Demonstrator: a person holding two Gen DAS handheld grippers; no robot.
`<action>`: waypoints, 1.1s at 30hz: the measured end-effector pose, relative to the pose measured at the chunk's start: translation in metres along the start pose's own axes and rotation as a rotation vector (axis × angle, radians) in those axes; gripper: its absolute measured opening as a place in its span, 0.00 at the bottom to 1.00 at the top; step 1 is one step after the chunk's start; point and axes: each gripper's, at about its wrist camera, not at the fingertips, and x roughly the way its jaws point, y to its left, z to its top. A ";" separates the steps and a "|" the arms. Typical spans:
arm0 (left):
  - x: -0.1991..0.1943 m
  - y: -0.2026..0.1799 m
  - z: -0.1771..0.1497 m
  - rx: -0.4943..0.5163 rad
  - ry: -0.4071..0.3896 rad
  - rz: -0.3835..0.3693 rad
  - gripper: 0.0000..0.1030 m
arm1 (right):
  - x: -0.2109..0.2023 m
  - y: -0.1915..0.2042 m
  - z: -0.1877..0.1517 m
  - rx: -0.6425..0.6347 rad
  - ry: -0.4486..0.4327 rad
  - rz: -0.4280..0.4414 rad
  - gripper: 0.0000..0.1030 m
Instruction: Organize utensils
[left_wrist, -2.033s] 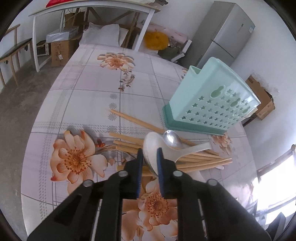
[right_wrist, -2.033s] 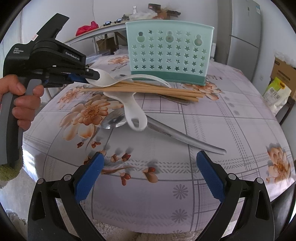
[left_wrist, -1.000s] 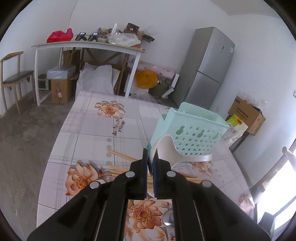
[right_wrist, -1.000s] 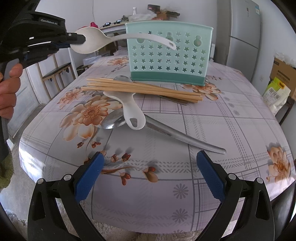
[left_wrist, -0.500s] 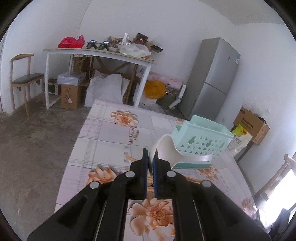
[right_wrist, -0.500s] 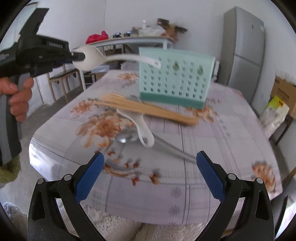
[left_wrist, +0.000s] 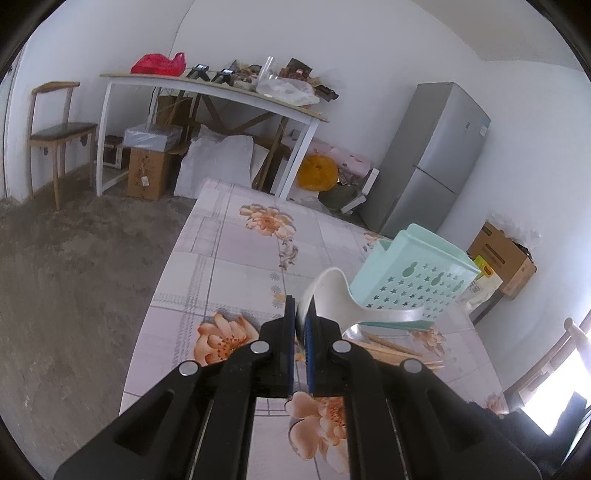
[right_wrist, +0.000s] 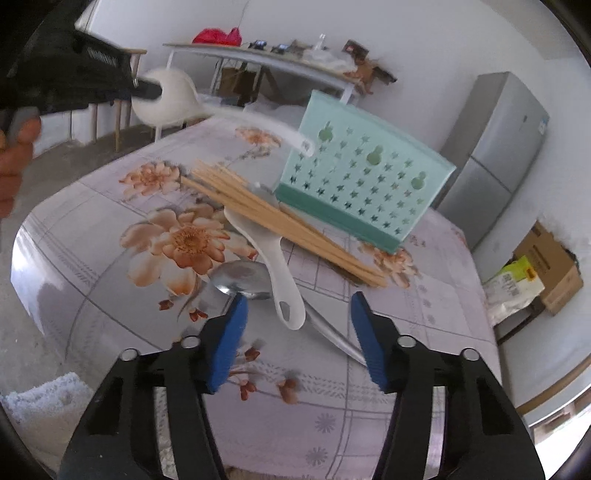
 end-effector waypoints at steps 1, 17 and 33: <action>0.001 0.002 -0.001 -0.007 0.001 0.002 0.04 | -0.006 0.002 -0.001 -0.006 -0.018 0.011 0.50; 0.010 0.024 -0.002 -0.052 0.020 -0.002 0.04 | 0.042 0.033 -0.009 -0.407 0.098 -0.136 0.25; 0.014 0.026 -0.003 -0.051 0.027 0.000 0.04 | 0.066 0.040 0.005 -0.565 0.099 -0.178 0.07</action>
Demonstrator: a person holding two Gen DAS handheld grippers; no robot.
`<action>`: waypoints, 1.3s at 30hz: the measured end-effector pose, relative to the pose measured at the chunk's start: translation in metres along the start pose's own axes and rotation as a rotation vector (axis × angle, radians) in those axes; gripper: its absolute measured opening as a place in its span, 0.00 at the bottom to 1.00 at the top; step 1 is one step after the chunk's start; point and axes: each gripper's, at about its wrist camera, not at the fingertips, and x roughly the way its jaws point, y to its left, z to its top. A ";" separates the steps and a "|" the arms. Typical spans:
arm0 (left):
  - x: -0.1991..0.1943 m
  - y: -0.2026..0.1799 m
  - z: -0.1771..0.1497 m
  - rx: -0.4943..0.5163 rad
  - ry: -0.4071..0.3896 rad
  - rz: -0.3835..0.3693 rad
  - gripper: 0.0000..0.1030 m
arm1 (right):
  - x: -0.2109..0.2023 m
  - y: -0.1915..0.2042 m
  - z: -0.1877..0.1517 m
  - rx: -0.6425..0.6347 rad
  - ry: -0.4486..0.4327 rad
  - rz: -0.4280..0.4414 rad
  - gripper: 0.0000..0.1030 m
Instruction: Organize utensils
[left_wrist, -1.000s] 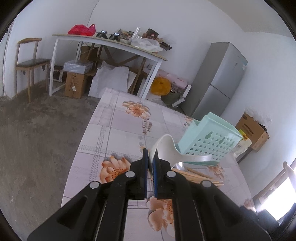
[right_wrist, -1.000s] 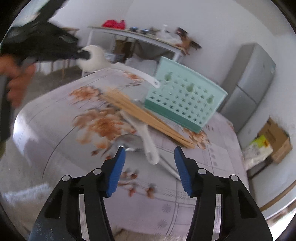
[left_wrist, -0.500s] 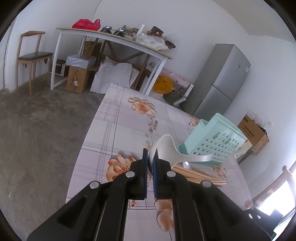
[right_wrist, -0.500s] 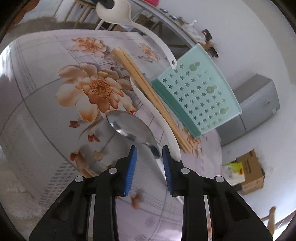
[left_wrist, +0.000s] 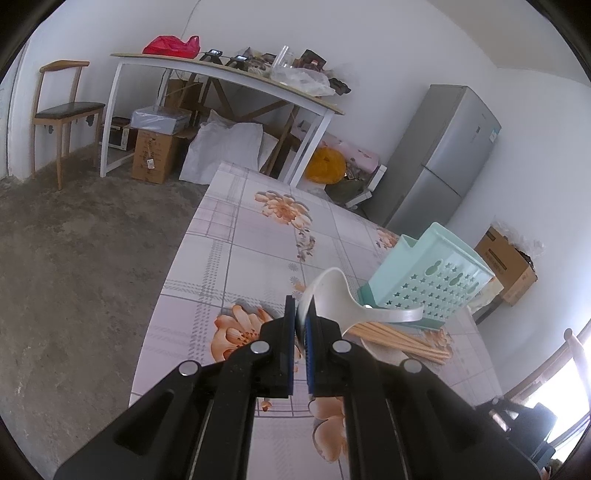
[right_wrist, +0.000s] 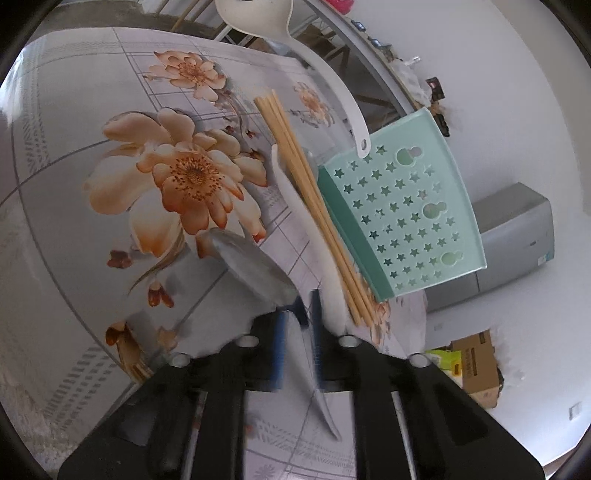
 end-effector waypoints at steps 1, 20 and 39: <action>-0.001 0.000 0.000 0.000 -0.002 0.001 0.04 | -0.002 0.000 -0.001 -0.002 -0.006 -0.001 0.05; -0.028 -0.013 0.007 0.045 -0.064 0.036 0.04 | -0.072 -0.032 -0.057 0.269 0.006 0.148 0.02; -0.061 -0.101 0.075 0.360 -0.289 0.062 0.04 | -0.092 -0.144 -0.072 0.795 -0.253 0.131 0.02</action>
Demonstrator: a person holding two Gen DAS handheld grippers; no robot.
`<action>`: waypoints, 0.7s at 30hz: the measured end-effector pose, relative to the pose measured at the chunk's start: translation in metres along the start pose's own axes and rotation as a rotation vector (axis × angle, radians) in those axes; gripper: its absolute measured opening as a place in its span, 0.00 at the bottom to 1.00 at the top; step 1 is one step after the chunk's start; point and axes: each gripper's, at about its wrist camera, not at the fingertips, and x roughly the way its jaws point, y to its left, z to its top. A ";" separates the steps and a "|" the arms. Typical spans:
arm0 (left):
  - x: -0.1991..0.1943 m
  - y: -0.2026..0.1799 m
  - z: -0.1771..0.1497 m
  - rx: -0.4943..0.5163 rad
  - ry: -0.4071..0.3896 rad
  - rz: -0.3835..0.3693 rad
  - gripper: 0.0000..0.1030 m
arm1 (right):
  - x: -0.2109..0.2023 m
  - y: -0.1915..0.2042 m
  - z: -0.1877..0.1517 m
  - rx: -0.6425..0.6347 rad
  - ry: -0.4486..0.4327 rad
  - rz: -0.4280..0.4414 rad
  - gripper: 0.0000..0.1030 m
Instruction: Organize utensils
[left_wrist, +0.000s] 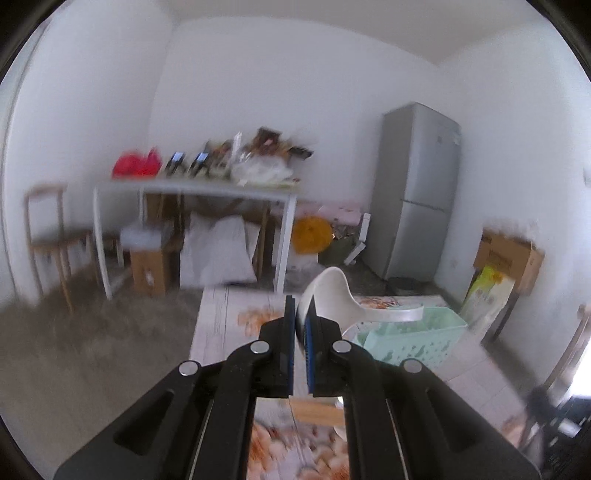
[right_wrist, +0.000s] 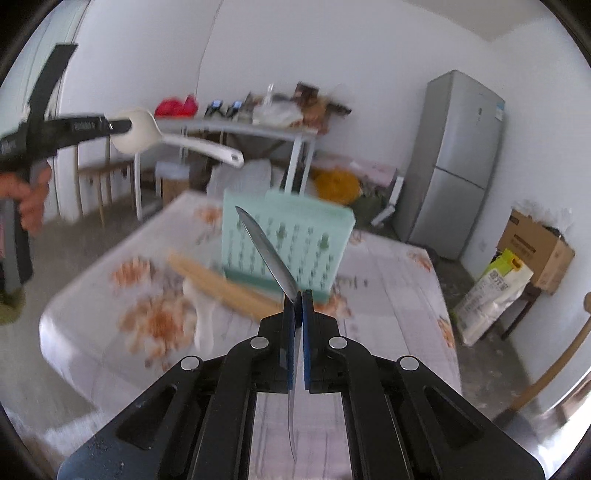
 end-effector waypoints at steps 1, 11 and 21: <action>0.005 -0.009 0.006 0.057 -0.007 0.006 0.04 | 0.001 -0.004 0.004 0.020 -0.013 0.010 0.02; 0.091 -0.079 0.013 0.541 0.119 0.070 0.04 | 0.009 -0.023 0.013 0.107 -0.054 0.066 0.02; 0.138 -0.118 -0.002 0.710 0.260 0.035 0.06 | 0.017 -0.040 0.011 0.175 -0.063 0.111 0.02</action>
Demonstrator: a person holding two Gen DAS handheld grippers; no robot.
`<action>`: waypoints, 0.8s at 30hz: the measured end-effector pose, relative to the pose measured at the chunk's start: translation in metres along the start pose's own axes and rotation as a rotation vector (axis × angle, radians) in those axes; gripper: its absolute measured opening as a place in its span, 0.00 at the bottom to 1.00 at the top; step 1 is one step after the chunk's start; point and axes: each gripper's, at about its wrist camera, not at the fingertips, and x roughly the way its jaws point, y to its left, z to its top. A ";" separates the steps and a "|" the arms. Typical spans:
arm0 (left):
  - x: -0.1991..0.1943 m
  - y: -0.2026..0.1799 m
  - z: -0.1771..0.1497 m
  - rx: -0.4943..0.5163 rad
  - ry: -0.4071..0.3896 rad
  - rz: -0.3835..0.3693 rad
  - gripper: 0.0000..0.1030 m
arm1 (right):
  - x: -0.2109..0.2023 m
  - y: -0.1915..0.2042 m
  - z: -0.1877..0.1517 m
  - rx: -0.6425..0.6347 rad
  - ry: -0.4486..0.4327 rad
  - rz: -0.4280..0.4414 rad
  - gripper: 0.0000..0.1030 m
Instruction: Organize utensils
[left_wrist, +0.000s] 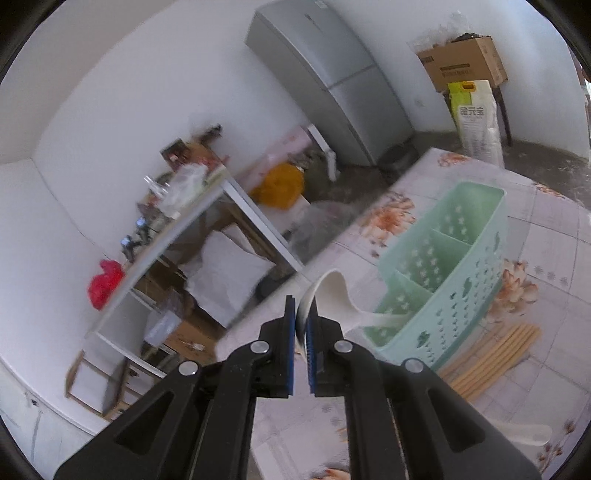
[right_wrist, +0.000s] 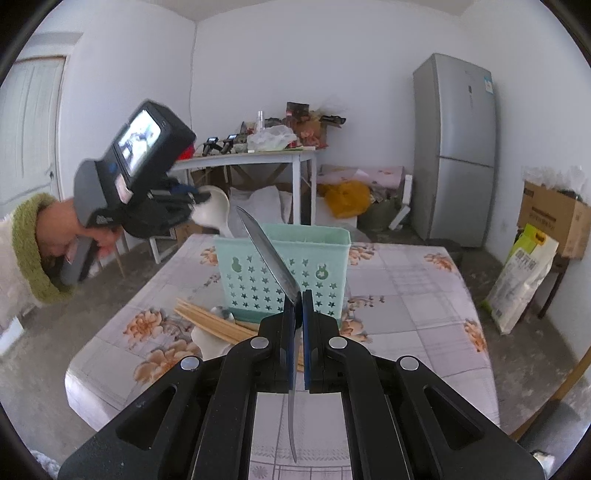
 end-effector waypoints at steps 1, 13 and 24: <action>0.004 0.001 0.001 -0.016 0.009 -0.022 0.07 | 0.001 -0.003 0.001 0.015 -0.001 0.009 0.02; 0.010 0.035 -0.010 -0.463 -0.088 -0.288 0.49 | 0.021 -0.042 0.035 0.194 -0.040 0.154 0.02; -0.031 0.060 -0.065 -0.697 -0.163 -0.305 0.51 | 0.059 -0.058 0.116 0.244 -0.208 0.272 0.02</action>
